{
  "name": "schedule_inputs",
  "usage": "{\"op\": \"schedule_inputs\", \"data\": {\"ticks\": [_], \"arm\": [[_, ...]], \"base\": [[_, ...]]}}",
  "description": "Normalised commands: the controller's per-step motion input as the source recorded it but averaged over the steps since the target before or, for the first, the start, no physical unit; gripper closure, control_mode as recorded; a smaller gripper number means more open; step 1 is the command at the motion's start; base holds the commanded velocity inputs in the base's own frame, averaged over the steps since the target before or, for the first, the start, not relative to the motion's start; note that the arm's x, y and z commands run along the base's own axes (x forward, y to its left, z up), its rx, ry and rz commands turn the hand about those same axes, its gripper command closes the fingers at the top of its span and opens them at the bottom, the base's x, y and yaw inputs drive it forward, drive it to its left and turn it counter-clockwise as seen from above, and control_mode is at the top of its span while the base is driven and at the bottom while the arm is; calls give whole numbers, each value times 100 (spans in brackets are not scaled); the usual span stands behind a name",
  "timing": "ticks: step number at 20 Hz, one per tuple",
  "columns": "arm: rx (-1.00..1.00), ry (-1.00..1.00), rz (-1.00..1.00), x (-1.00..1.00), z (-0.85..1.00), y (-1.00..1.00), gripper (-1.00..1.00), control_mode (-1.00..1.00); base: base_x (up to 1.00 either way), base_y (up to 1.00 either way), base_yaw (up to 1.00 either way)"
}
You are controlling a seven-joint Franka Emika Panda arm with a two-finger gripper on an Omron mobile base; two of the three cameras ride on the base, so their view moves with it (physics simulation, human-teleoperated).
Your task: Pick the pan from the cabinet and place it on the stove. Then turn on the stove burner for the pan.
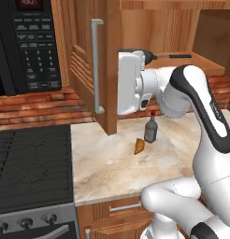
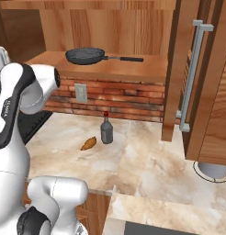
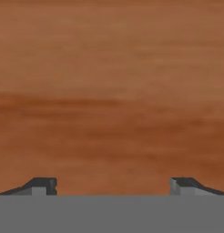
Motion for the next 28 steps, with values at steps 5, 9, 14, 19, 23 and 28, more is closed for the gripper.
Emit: {"op": "schedule_inputs", "data": {"ticks": [5, 9, 14, 19, 23, 28], "arm": [[0, 0, 0, -20, 0, 64, -100, -100], [0, 0, 0, -14, 0, 62, -100, -100], [-4, 1, 0, -7, 0, 41, -100, -100], [0, 1, 0, -1, -3, 0, -100, -100], [0, -1, 0, 0, 0, -4, -100, -100], [-2, -5, -2, 0, 0, -31, -100, -100]], "base": [[0, 0, 0], [0, 0, 0], [0, 0, 0], [0, 0, 0], [0, 0, 0], [0, 0, 0]]}}
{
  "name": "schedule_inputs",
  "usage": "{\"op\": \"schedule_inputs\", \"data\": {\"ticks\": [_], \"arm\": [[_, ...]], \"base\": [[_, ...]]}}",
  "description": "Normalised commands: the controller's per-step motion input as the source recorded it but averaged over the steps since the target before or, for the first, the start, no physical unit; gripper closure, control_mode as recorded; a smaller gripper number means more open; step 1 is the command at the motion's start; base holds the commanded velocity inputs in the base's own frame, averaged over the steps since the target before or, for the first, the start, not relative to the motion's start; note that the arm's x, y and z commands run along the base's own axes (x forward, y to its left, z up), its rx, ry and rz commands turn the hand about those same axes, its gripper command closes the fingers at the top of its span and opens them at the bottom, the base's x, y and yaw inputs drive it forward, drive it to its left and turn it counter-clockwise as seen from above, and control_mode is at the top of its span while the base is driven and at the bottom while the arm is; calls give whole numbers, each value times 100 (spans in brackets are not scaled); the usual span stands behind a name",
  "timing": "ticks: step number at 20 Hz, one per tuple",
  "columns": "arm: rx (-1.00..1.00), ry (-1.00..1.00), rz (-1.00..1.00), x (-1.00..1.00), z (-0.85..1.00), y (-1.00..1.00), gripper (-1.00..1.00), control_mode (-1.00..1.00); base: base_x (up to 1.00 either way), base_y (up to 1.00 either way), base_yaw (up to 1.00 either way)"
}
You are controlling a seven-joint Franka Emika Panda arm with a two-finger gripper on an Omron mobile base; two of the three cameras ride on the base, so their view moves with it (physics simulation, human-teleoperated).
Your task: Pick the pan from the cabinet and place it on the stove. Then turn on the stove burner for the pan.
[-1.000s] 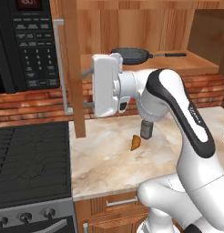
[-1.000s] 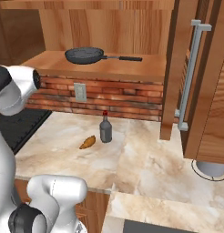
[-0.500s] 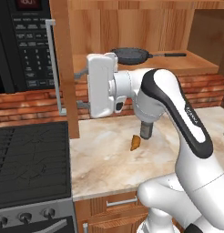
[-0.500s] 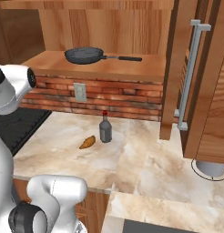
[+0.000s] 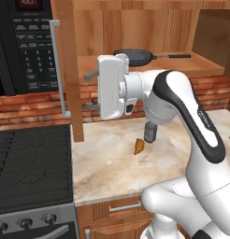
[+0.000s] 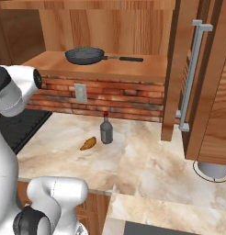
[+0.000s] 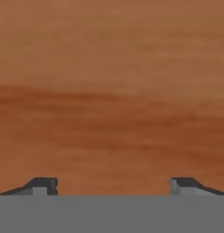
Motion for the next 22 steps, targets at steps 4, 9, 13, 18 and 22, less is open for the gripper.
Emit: {"op": "schedule_inputs", "data": {"ticks": [4, 9, 13, 18, 22], "arm": [[-6, -8, -9, -3, 0, -39, -100, -100], [-8, -8, -13, -2, 0, -39, -100, -100], [-11, -7, -18, 0, 1, -33, -100, -100], [-14, -5, -21, 0, 2, -27, -100, -100], [-16, -3, -20, 0, 1, -28, -100, -100]], "base": [[0, 0, 0], [0, 0, 0], [0, 0, 0], [0, 0, 0], [0, 0, 0]]}}
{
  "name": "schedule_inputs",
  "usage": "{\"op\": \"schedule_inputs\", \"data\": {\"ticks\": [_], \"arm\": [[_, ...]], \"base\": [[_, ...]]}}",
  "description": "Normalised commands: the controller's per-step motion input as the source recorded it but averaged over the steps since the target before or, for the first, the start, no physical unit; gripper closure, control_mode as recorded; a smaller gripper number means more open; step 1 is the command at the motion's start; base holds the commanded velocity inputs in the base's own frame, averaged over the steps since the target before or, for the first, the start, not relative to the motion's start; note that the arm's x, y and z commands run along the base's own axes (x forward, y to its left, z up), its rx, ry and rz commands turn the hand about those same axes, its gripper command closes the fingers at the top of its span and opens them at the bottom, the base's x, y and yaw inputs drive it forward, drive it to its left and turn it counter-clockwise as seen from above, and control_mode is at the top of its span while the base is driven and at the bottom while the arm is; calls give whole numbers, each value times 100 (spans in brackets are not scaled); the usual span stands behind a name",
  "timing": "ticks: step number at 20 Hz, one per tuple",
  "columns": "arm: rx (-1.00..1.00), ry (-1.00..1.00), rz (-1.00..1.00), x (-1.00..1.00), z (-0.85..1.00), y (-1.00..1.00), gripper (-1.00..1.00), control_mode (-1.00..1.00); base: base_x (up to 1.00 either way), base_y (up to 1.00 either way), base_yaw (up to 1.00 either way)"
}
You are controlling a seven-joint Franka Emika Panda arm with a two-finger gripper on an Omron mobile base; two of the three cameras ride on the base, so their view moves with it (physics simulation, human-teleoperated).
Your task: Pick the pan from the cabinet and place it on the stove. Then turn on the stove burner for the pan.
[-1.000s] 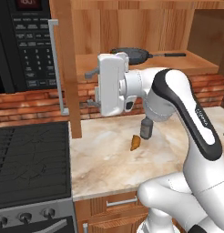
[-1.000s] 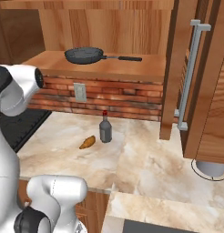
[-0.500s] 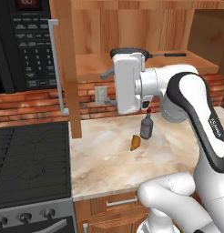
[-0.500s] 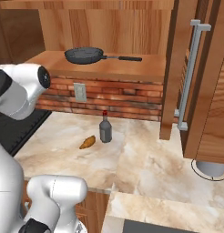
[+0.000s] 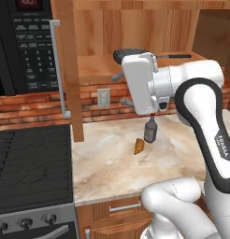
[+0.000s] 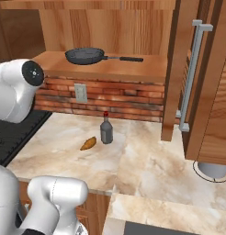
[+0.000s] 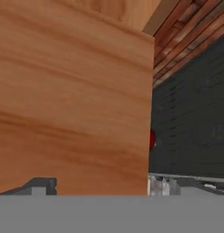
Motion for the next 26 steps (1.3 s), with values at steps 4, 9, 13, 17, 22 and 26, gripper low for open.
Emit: {"op": "schedule_inputs", "data": {"ticks": [4, 9, 13, 17, 22, 26], "arm": [[-13, -2, -18, 0, 1, -22, -100, -100], [-1, -3, -13, 1, 2, -2, -100, -100], [-1, 0, -11, 7, 0, 0, -100, -100], [-1, -1, -11, 6, 0, 0, -100, -100], [-1, -2, -12, 2, 1, 0, -100, -100], [0, -1, -12, 0, 12, -3, -100, -100]], "base": [[0, 0, 0], [0, 0, 0], [0, 0, 0], [0, 0, 0], [0, 0, 0], [0, 0, 0]]}}
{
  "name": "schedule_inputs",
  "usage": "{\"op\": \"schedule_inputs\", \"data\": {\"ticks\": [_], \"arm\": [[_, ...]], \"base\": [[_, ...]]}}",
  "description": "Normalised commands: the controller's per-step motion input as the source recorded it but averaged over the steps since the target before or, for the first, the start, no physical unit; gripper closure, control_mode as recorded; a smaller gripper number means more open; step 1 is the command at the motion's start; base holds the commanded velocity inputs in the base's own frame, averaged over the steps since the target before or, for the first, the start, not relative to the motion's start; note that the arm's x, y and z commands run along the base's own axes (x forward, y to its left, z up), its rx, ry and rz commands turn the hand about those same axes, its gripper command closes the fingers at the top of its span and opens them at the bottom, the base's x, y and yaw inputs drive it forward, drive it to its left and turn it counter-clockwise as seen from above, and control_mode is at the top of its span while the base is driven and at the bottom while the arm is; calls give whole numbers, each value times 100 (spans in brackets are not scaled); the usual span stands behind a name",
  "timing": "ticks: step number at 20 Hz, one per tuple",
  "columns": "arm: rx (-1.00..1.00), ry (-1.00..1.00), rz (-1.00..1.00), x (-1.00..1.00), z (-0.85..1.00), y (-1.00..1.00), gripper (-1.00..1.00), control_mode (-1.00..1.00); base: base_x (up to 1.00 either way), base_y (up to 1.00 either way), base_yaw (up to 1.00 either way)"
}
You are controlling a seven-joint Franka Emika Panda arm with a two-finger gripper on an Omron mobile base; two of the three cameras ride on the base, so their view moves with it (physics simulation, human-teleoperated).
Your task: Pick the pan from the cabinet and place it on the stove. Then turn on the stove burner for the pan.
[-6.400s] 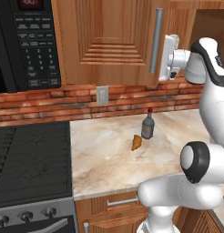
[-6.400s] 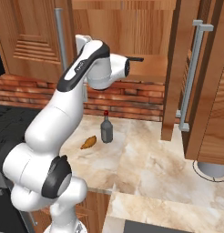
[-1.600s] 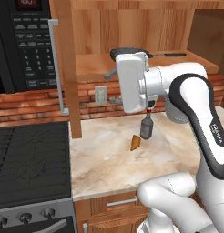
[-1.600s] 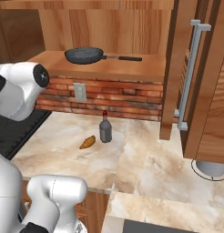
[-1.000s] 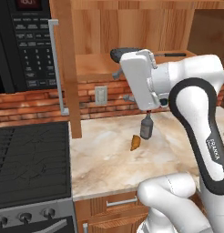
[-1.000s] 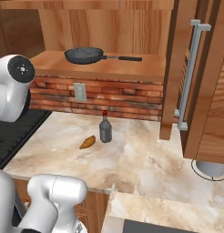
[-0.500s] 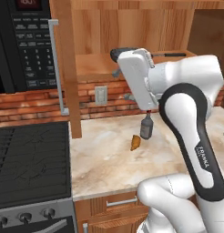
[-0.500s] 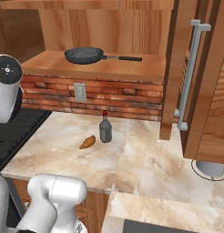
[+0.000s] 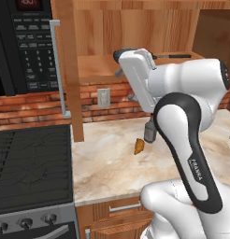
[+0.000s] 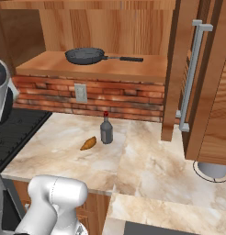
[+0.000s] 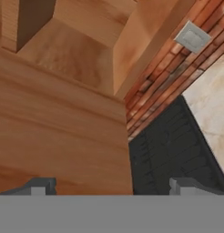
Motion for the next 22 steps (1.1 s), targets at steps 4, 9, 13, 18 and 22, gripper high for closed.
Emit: {"op": "schedule_inputs", "data": {"ticks": [4, 9, 13, 18, 22], "arm": [[0, 0, -13, 0, 18, -2, -100, -100], [-4, 0, -13, 1, 15, -12, -100, -100], [-3, 0, -7, 4, 14, -32, -100, -100], [0, 0, -1, 0, 5, -49, -100, -100], [0, 0, -1, 0, 2, -50, -100, -100]], "base": [[0, 0, 0], [0, 0, 0], [0, 0, 0], [0, 0, 0], [0, 0, 0]]}}
